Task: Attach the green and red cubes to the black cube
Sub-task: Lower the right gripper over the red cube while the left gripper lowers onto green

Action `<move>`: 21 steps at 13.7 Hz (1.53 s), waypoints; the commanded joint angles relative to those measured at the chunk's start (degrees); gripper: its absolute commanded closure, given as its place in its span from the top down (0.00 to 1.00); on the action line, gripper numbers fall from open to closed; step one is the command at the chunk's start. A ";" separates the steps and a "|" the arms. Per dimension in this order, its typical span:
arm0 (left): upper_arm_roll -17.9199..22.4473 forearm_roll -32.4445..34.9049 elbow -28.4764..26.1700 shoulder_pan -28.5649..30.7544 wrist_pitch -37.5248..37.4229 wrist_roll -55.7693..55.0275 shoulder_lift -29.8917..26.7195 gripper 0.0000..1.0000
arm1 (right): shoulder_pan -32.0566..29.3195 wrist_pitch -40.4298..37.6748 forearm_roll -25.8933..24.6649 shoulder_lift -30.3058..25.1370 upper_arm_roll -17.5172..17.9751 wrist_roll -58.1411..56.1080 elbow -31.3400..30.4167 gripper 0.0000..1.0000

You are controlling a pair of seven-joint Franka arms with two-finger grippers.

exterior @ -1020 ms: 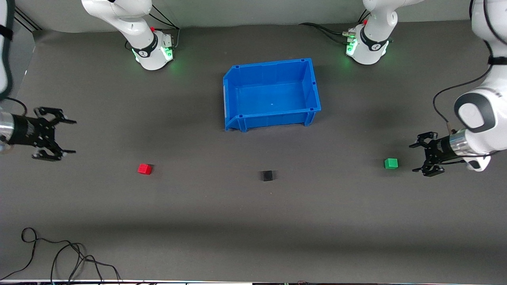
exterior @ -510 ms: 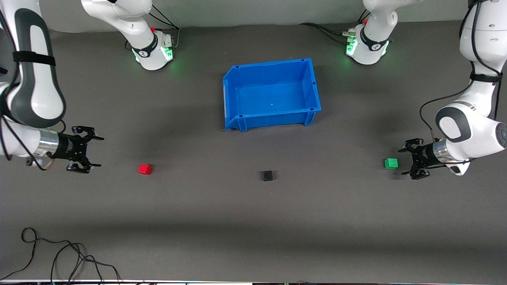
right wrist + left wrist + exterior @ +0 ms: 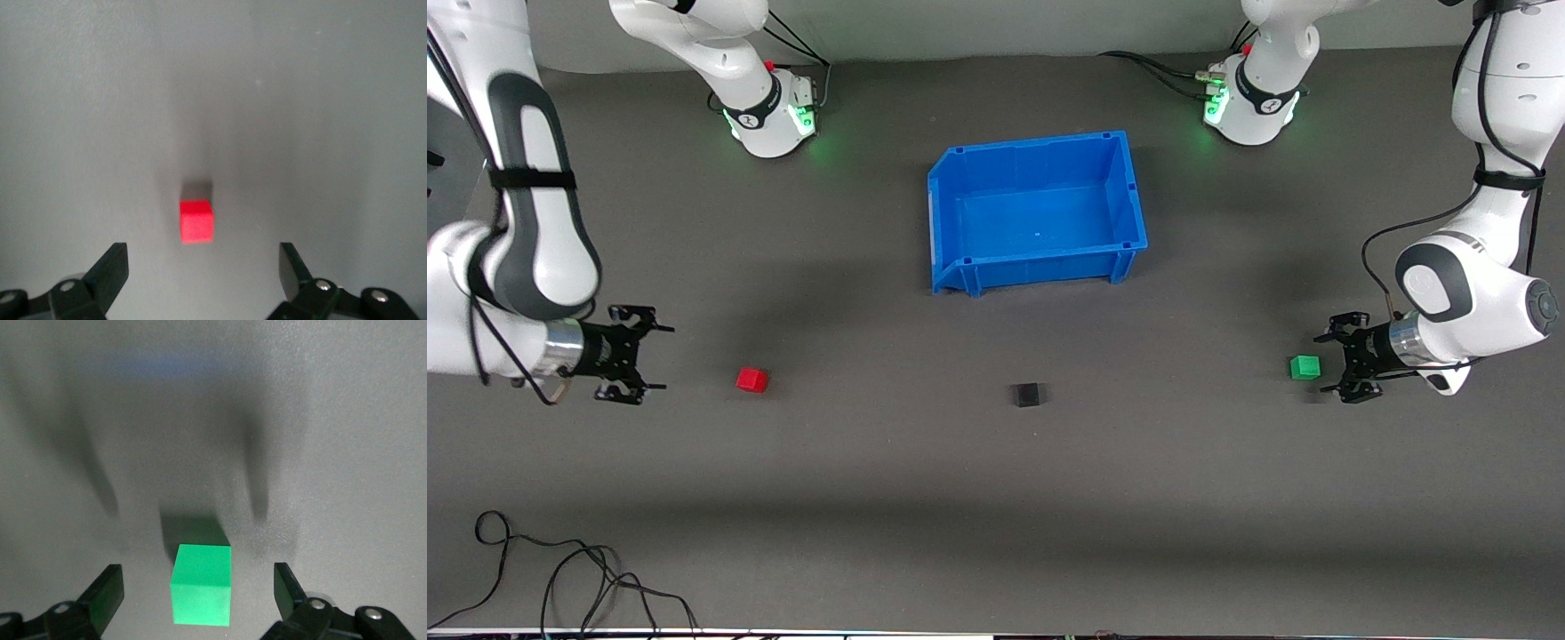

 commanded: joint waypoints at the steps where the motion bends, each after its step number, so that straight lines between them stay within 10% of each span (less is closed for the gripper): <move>1: 0.31 -2.12 -0.76 -1.23 1.35 -0.02 0.01 1.00 | 1.73 6.67 1.18 6.91 0.02 4.76 2.39 1.00; 7: 0.31 -2.21 -0.76 -1.59 1.79 -0.11 0.19 0.99 | 2.88 9.59 7.68 8.60 0.28 5.04 1.25 1.00; 15: 0.31 -2.21 -0.76 -1.41 1.70 -0.11 0.19 0.69 | 6.84 20.04 8.47 7.63 0.28 4.07 -7.18 1.00; 21: 0.31 -2.21 -0.67 -1.41 1.61 -0.11 0.10 0.15 | 8.24 23.74 8.47 7.10 0.19 3.72 -9.82 1.00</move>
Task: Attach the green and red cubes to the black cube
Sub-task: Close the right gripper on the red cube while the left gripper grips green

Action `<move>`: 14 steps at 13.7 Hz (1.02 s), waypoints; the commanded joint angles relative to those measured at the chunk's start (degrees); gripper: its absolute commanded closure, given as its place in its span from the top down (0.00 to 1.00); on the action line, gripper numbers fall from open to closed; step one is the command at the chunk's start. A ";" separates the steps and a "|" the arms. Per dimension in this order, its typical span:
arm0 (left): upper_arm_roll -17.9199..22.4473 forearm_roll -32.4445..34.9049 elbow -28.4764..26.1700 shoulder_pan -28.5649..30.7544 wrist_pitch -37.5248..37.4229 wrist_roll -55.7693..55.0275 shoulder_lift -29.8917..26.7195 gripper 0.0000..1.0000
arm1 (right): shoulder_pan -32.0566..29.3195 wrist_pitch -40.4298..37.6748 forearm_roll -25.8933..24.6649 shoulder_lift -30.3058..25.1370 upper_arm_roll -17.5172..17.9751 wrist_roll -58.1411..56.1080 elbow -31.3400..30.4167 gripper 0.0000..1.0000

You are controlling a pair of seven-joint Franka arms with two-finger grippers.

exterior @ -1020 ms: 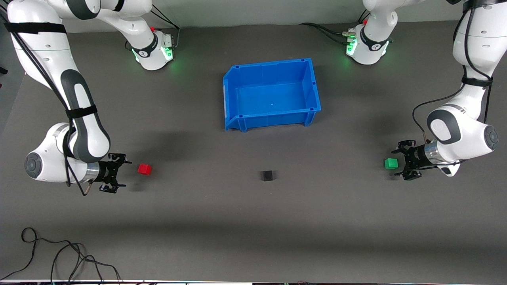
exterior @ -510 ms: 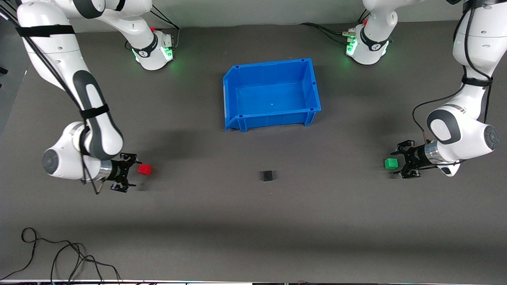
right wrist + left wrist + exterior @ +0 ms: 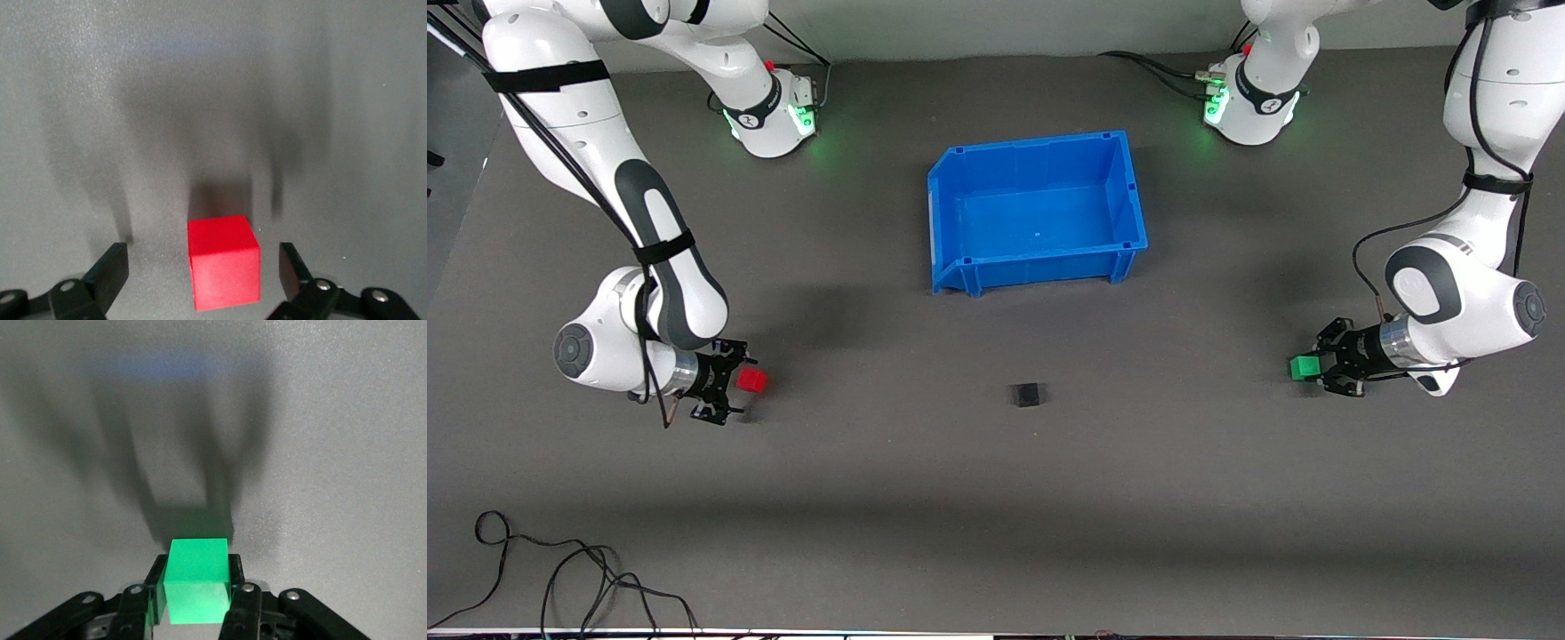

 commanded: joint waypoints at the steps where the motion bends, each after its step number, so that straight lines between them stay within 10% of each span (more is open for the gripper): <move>1: 0.31 -0.79 -0.41 -0.49 0.47 -0.11 -0.39 0.14 | 0.70 1.77 1.26 -1.80 -0.35 -0.45 -2.22 0.96; 7: 0.31 -0.79 -0.15 -0.49 0.12 -0.46 -0.48 0.05 | 0.61 3.35 1.26 -3.03 -0.53 -2.74 -4.51 0.91; 14: 0.31 -0.79 0.03 -0.41 -0.41 -0.81 -0.92 0.04 | 0.43 3.44 1.26 -3.56 -0.62 -4.85 -4.77 0.01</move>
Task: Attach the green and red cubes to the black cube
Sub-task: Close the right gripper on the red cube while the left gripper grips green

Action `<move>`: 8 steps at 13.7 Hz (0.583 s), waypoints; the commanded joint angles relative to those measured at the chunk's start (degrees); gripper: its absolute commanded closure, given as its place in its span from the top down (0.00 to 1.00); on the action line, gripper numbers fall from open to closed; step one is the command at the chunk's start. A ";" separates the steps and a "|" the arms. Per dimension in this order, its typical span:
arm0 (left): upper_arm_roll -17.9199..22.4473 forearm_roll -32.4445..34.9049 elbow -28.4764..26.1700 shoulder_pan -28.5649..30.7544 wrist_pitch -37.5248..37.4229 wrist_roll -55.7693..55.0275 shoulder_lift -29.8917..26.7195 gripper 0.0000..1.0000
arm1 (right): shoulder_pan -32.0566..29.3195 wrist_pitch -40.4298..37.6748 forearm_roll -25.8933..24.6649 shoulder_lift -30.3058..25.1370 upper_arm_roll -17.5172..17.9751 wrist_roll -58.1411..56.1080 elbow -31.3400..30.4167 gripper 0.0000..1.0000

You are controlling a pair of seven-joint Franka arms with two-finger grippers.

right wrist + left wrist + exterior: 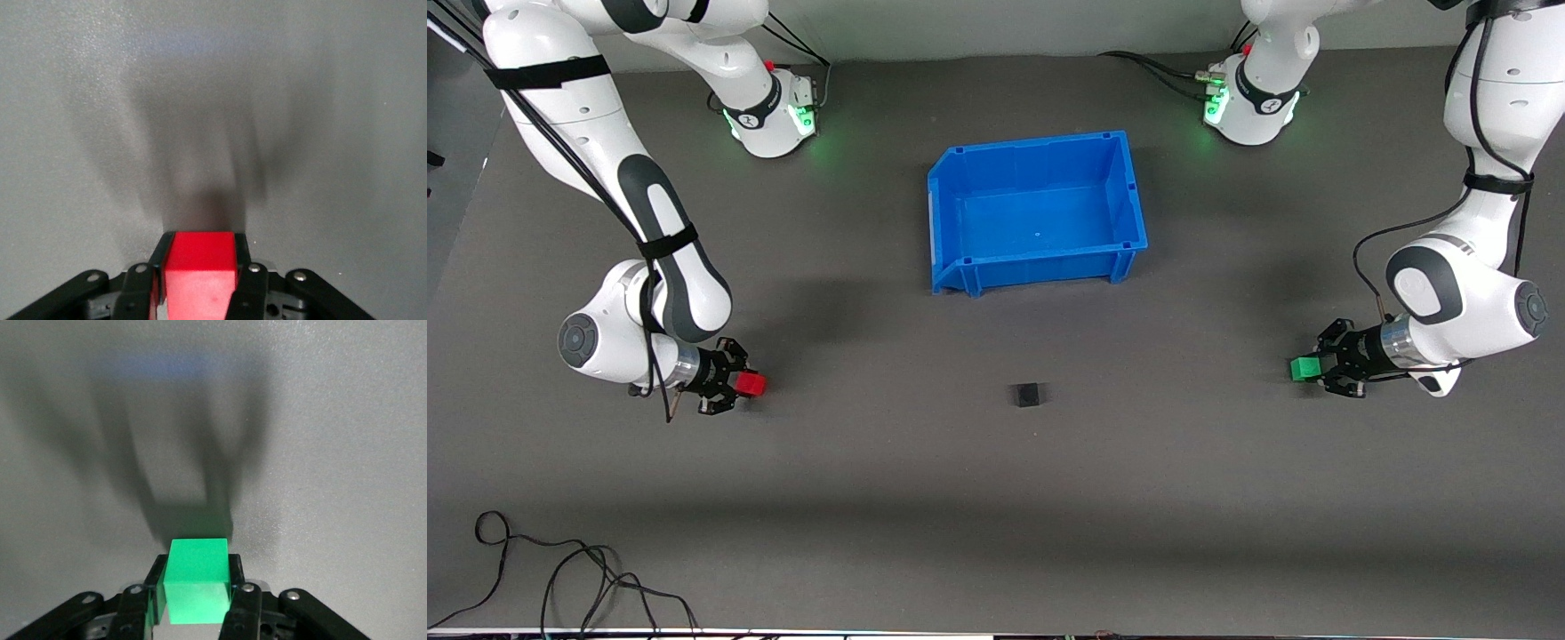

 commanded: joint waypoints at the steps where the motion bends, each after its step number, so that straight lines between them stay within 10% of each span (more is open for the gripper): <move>1: 0.30 -0.69 -0.21 -0.41 -0.50 -0.76 -0.99 0.04 | 0.47 0.67 1.26 -2.20 -0.38 -2.08 -1.91 0.00; 8: 0.39 0.27 6.81 -1.37 -11.82 -4.19 -2.66 0.03 | 3.53 -1.09 1.26 -5.28 -0.03 -1.39 1.25 0.00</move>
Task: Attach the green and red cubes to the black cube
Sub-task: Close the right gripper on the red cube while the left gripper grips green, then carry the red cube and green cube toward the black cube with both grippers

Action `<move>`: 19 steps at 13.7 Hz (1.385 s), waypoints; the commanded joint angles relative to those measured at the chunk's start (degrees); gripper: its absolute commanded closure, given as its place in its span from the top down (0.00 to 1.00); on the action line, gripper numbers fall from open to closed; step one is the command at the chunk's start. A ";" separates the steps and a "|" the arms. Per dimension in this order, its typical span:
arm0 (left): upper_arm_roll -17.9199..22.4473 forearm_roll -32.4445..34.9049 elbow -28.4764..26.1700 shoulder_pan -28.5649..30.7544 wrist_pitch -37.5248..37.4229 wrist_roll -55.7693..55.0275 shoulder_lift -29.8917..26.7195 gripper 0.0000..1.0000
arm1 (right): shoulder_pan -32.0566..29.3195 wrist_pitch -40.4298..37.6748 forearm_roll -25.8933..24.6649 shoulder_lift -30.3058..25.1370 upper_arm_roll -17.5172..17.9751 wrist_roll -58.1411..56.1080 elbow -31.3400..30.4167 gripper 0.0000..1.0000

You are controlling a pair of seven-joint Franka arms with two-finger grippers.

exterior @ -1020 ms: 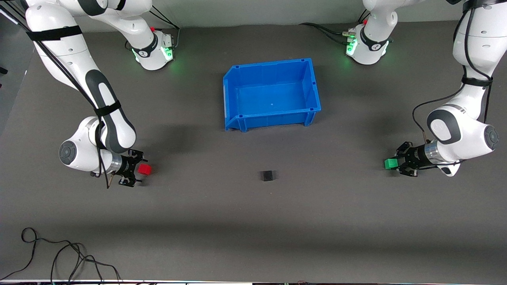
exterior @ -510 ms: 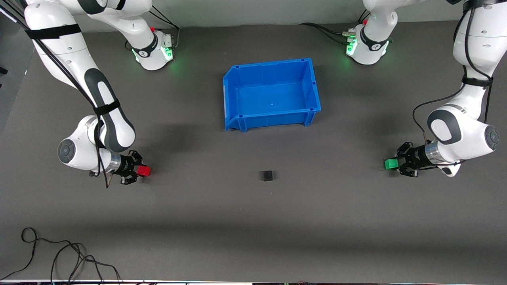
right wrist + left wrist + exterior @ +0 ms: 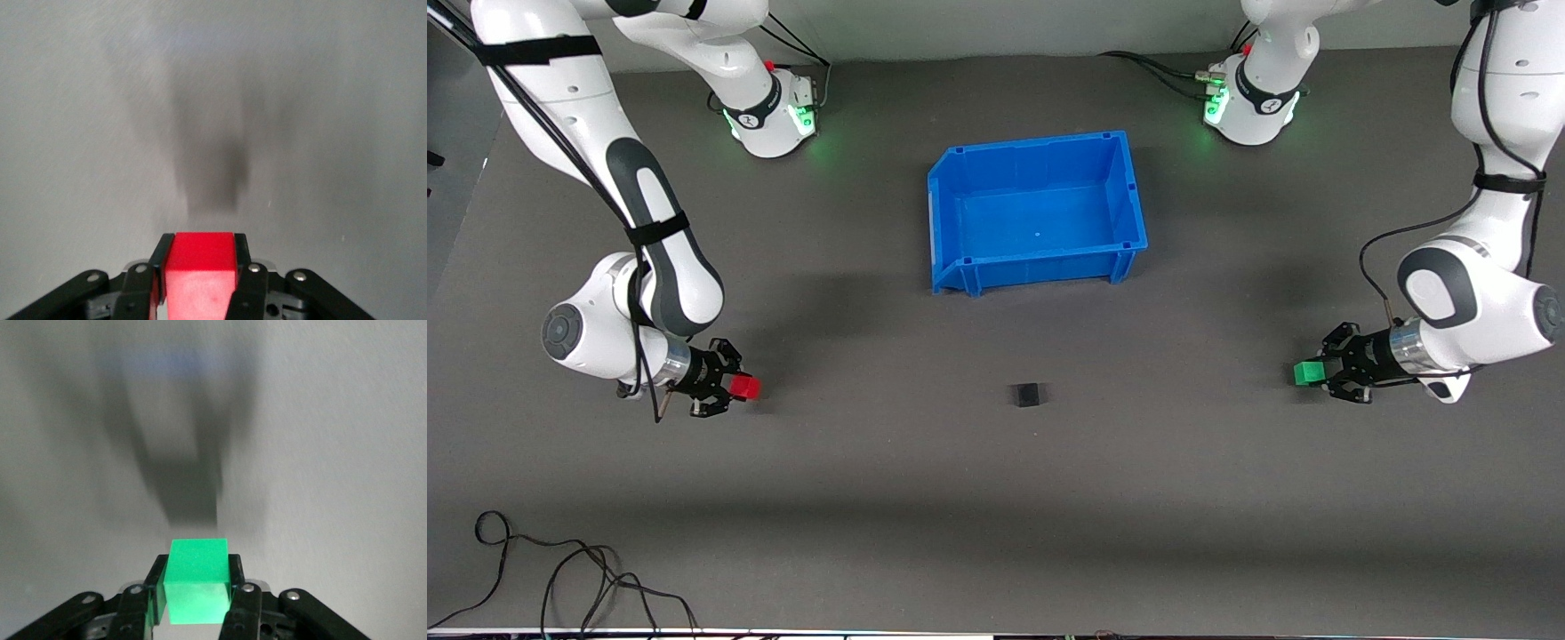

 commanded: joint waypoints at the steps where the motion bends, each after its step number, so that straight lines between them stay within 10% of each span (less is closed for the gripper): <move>1: 0.43 0.39 2.00 -2.54 -4.75 -2.83 -2.11 0.04 | 3.38 -0.91 1.26 -1.10 -0.41 -0.39 2.24 0.00; 19: 0.43 0.12 19.04 -37.97 13.61 -47.11 12.74 0.01 | 23.77 -0.91 -2.08 17.08 -0.41 17.54 31.85 0.00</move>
